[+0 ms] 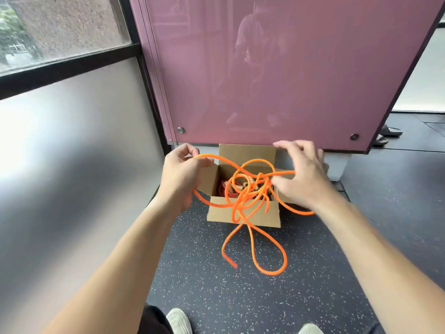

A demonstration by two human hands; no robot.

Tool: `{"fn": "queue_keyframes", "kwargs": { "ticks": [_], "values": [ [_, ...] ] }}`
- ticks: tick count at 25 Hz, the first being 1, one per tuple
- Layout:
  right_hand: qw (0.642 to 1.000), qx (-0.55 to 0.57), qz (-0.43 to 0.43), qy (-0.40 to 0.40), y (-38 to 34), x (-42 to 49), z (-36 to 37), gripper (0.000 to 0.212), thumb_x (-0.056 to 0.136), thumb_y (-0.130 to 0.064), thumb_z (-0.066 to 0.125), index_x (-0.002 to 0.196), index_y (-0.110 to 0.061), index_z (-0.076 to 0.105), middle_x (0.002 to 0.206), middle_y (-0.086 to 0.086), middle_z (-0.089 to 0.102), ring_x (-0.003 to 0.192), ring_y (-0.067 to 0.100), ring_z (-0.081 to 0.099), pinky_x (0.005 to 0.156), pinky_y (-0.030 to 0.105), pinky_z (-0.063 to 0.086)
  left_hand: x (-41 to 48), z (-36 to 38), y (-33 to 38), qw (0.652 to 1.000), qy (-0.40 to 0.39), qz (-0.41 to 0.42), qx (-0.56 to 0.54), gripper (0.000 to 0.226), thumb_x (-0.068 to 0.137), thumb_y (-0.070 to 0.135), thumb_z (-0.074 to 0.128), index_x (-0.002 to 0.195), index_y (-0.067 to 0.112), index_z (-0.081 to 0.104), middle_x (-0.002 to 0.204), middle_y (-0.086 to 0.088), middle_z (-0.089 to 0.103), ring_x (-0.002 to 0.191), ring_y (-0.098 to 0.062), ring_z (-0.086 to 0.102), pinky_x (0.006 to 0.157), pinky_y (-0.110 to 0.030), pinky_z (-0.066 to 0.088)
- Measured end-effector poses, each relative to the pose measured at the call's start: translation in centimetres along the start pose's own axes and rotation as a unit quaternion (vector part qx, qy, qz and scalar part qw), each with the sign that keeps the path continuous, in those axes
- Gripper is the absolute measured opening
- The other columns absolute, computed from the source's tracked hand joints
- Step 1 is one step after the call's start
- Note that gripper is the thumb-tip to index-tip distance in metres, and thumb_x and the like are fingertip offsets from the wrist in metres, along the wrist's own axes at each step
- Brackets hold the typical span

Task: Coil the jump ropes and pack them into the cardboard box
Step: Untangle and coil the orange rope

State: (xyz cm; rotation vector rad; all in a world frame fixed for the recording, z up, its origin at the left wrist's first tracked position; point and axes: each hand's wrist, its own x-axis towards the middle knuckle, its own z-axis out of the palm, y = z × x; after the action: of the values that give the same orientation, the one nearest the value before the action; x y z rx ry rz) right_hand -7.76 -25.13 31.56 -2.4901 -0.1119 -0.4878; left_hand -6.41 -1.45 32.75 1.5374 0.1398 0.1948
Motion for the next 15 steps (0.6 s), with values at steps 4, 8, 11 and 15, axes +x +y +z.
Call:
{"fn": "queue_keyframes", "kwargs": {
  "ticks": [4,8,11,15],
  "values": [
    [0.954,-0.011,-0.262,-0.143,-3.7,-2.1,2.6,0.048,0.073,-0.039,0.073,0.12,-0.035,0.061,0.138,-0.003,0.043,0.119,0.019,0.047,0.102,0.033,0.041,-0.3,1.2,0.5,0.998,-0.018,-0.023,-0.051,0.04,0.085,-0.009,0.059,0.067,0.021,0.038,0.044,0.01,0.032,0.037,-0.007,0.019,0.037,-0.016,0.016],
    [0.965,-0.118,-0.134,-0.19,-3.5,-1.7,5.3,0.031,0.093,-0.052,0.061,0.088,-0.021,0.064,0.104,0.003,0.064,0.094,0.032,0.062,0.085,0.041,0.05,-0.1,-0.3,0.6,0.993,0.0,-0.014,-0.114,0.04,0.086,-0.01,0.059,0.066,0.019,0.04,0.045,0.007,0.033,0.038,-0.006,0.02,0.037,-0.018,0.015],
    [0.976,-0.01,-0.154,-0.152,-3.6,-1.6,4.9,0.027,0.084,-0.052,0.071,0.089,-0.028,0.059,0.091,-0.007,0.06,0.084,0.022,0.058,0.078,0.037,0.049,-0.1,-1.4,0.7,0.99,-0.002,-0.021,-0.138,0.039,0.088,-0.011,0.054,0.068,0.019,0.039,0.044,0.009,0.035,0.036,-0.005,0.021,0.035,-0.018,0.016],
    [0.929,-0.061,-0.119,-0.345,-4.0,-4.3,6.7,0.087,0.072,-0.066,0.076,0.144,-0.055,0.027,0.142,-0.003,0.045,0.127,0.019,0.051,0.105,0.039,0.045,-0.3,-1.3,1.3,0.962,-0.105,-0.052,-0.246,0.045,0.095,-0.005,0.045,0.068,0.024,0.024,0.05,0.009,0.021,0.035,-0.002,0.015,0.027,-0.016,0.014]
  ]
}}
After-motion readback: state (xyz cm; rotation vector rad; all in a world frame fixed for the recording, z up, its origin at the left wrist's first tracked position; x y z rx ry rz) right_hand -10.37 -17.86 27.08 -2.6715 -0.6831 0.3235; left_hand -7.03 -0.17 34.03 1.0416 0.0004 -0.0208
